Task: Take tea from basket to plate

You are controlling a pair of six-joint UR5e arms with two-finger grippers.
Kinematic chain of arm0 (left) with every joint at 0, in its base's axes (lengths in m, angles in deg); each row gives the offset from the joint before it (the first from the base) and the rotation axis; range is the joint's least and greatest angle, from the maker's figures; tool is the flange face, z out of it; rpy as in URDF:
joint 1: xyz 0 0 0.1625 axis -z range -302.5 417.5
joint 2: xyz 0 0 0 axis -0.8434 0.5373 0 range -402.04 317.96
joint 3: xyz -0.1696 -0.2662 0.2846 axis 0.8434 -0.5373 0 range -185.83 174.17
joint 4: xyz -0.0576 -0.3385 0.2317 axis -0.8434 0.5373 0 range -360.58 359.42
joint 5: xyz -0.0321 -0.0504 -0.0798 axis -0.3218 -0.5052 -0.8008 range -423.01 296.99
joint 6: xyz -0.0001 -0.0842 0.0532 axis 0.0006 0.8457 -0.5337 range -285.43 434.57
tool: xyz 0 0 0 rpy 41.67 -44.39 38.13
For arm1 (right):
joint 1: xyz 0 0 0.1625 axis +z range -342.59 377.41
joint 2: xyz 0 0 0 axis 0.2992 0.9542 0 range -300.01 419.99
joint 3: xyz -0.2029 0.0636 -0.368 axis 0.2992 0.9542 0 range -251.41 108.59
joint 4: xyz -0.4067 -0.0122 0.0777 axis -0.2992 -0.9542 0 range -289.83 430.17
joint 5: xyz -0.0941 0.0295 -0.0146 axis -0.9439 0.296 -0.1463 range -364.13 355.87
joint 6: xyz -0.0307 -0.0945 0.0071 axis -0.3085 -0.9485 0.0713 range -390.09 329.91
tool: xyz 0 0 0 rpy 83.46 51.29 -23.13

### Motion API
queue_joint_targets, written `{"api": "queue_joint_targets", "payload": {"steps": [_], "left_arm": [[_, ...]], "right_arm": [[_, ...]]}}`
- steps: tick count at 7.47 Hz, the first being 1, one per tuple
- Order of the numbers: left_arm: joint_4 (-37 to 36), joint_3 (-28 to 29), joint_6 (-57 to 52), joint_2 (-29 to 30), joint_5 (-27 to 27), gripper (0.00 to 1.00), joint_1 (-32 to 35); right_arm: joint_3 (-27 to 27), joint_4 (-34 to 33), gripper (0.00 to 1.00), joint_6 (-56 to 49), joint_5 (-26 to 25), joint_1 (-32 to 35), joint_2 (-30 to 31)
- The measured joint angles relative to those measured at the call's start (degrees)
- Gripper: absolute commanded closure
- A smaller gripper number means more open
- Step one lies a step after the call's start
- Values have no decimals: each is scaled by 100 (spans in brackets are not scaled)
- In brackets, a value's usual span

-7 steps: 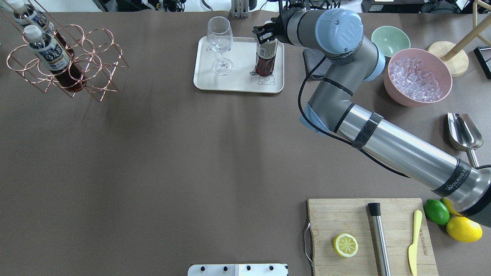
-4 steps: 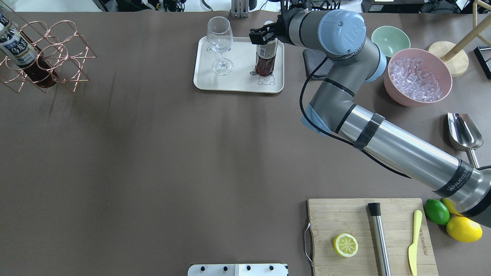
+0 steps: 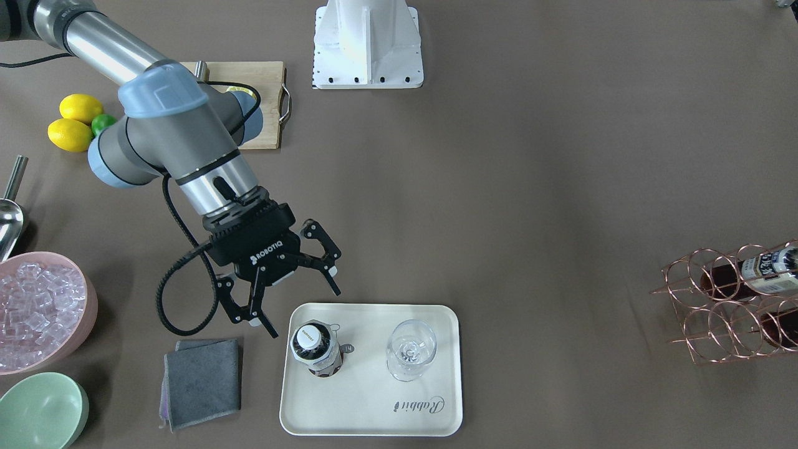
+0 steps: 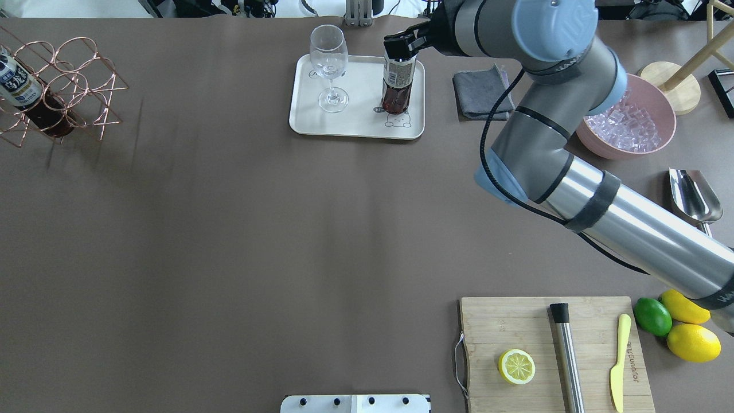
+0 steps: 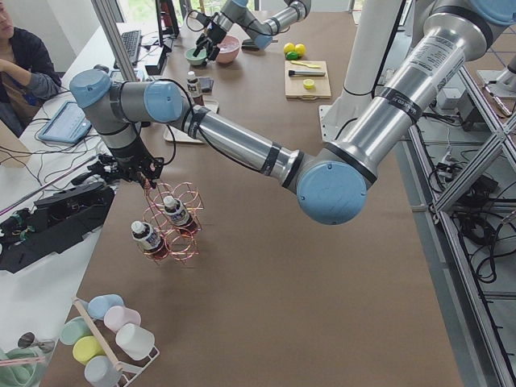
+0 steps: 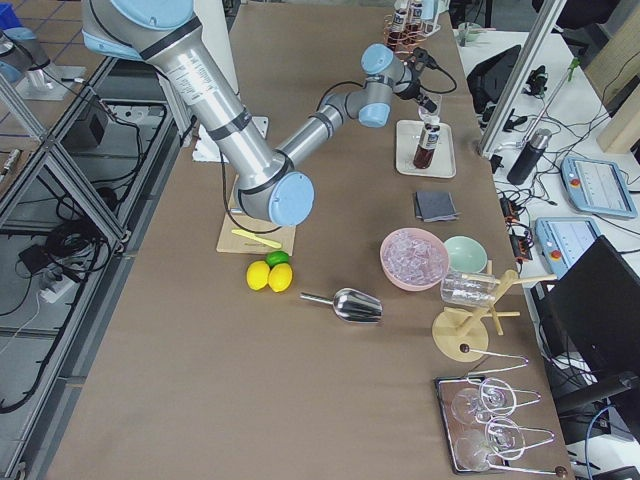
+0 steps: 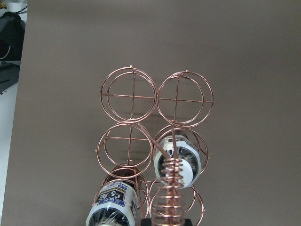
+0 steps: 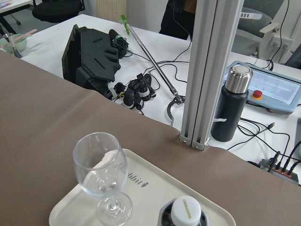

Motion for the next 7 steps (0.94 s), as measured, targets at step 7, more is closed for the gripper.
{"api": "queue_joint_targets", "payload": {"steps": [7], "left_arm": [[563,182,-39,-221,30,100,-132]], "right_arm": [[-2306,-1576,0,1045,1118,504,3185]]}}
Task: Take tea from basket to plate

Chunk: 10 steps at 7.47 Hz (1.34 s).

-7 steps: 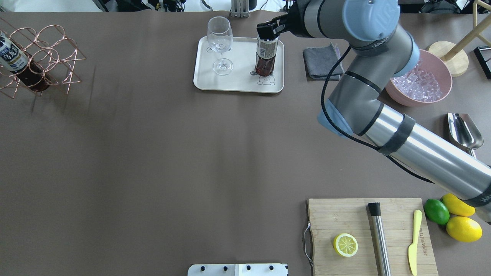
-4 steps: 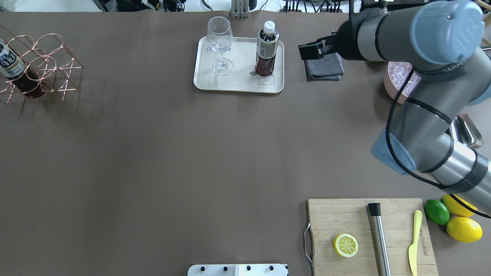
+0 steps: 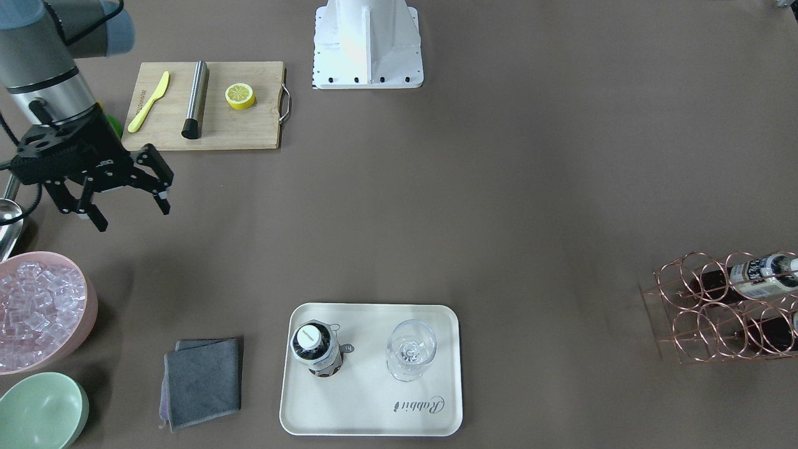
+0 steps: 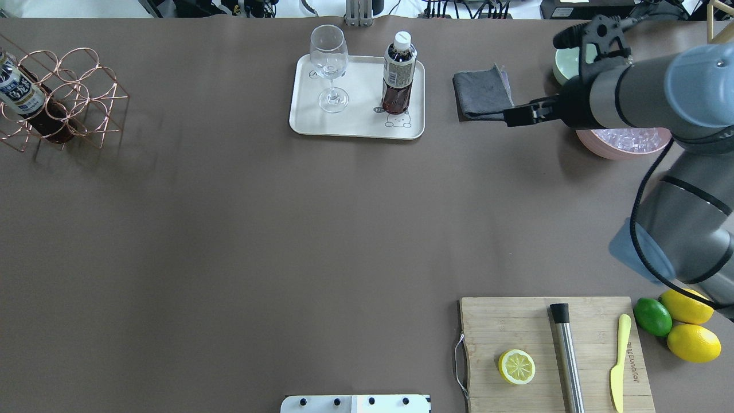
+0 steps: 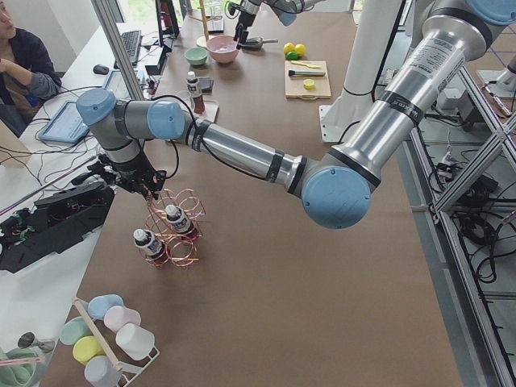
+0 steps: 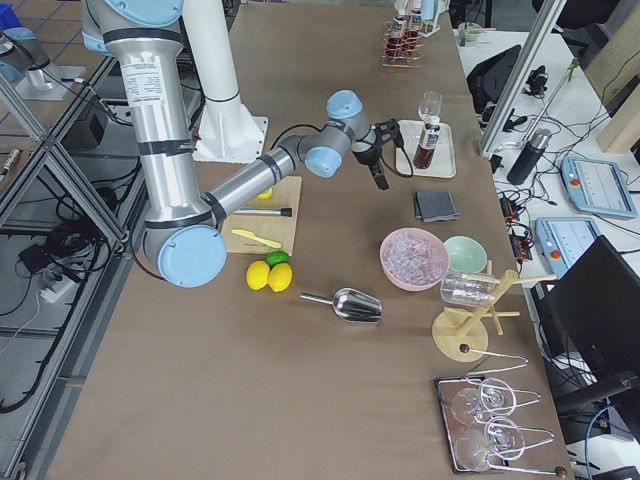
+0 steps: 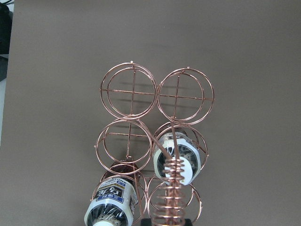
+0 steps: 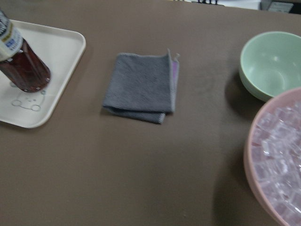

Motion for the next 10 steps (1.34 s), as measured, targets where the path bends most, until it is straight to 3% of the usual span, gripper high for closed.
{"api": "queue_joint_targets", "payload": {"steps": [3,7,10], "left_arm": [[78,28,-6,-21,3,100,-20],[120,2,-7,-57,3,100,-22],[127,-18,-7,-66,3,100,-23]], "right_arm": [[-12,-1077,0,-1044,906,1140,468],[1,-3364,0,-4113,1089,2785,467],[279,-4096,0,-5323,1909,3772,839]]}}
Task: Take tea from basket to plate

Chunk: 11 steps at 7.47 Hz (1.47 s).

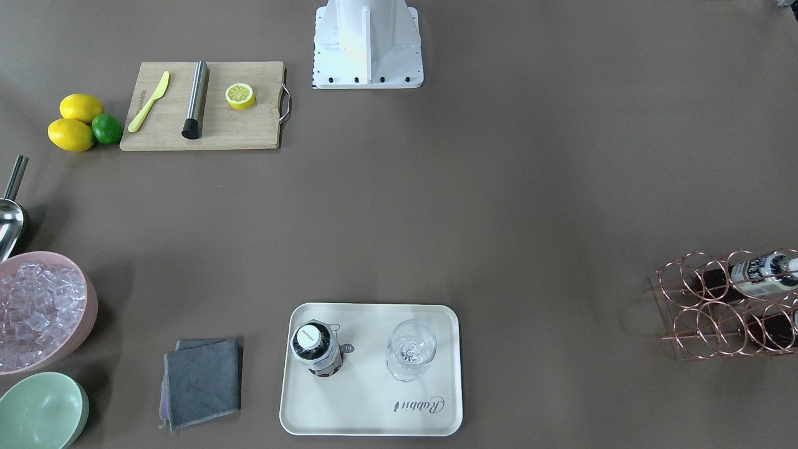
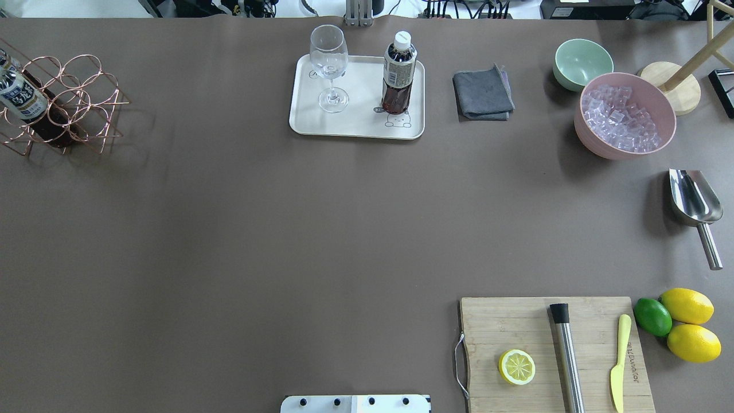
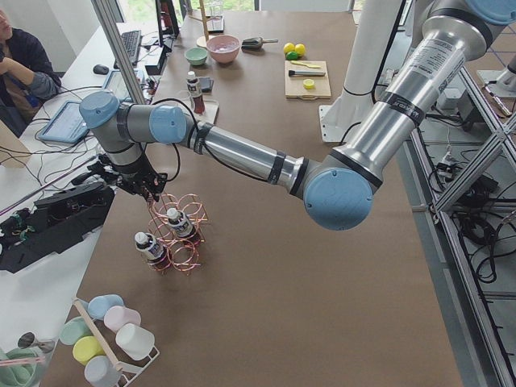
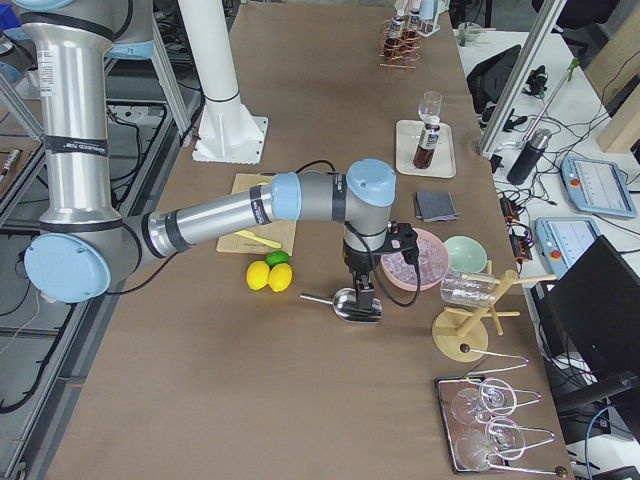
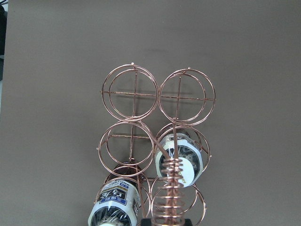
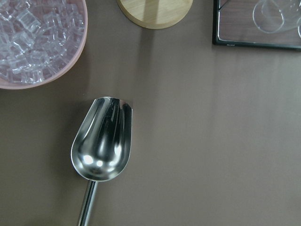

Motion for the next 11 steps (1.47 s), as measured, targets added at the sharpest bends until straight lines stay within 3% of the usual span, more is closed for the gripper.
{"api": "queue_joint_targets", "payload": {"steps": [3,4,8,11], "left_arm": [[1,-18,0,-8,12,100,0],[1,-25,0,-9,15,4,0],[-42,-97,28,-9,21,2,17],[-481,-566,153,-137,-27,2,177]], "right_arm": [[461,-61,0,-180,688,401,208],[513,-90,0,-164,738,450,143],[787,-65,0,-157,808,483,151],[831,-67,0,-164,819,488,248]]}}
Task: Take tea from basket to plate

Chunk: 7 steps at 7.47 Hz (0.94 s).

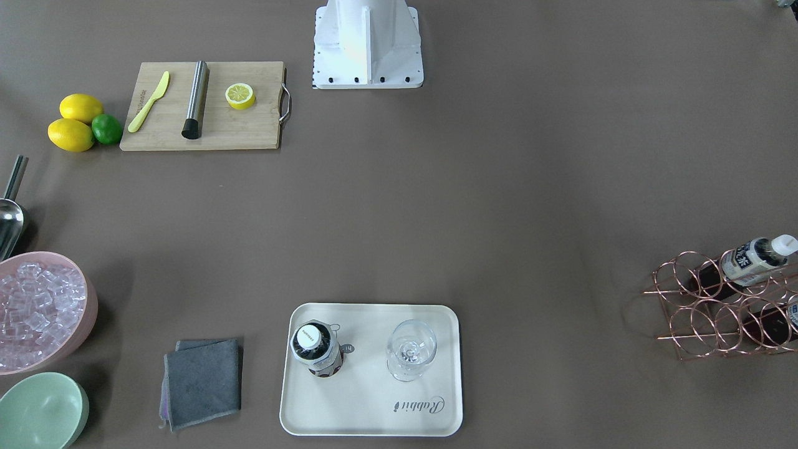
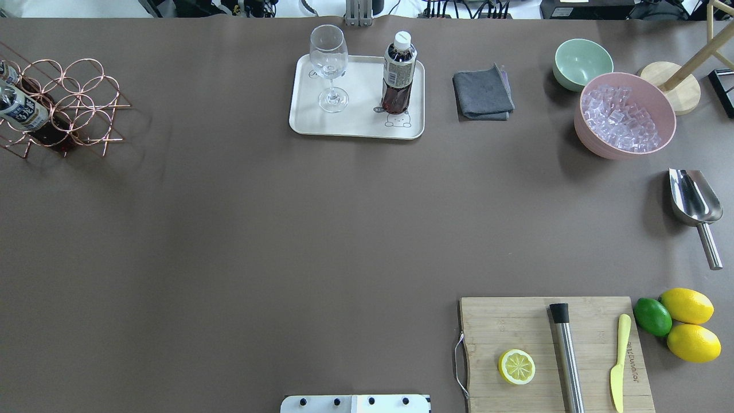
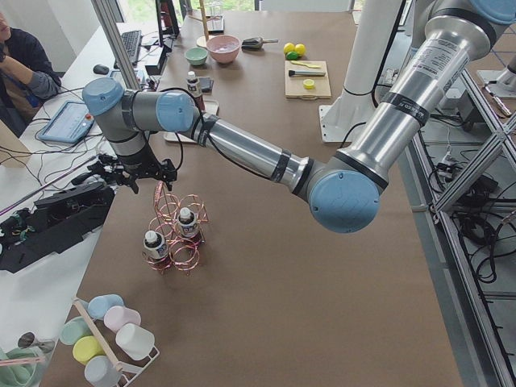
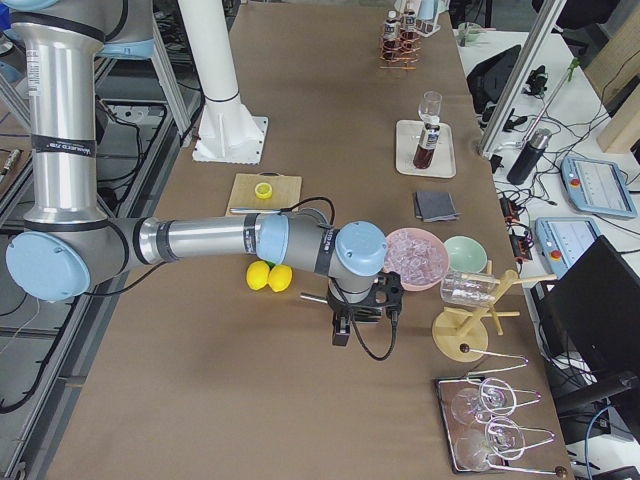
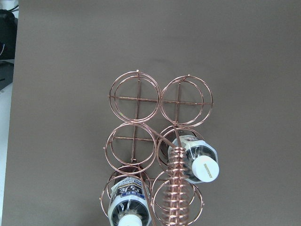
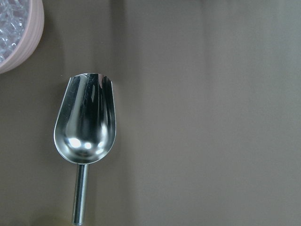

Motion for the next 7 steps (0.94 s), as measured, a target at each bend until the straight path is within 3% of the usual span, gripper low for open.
{"api": "queue_joint_targets", "payload": {"steps": [4,7], "left_arm": [[-271,-1543,2295,-1725,-341,2,465],[-301,-1732,3598,-2483,-464,2,656]], "right_arm": [[52,5,0,0,-9,-4,137],[62,7,0,0,-5,-5,144]]}}
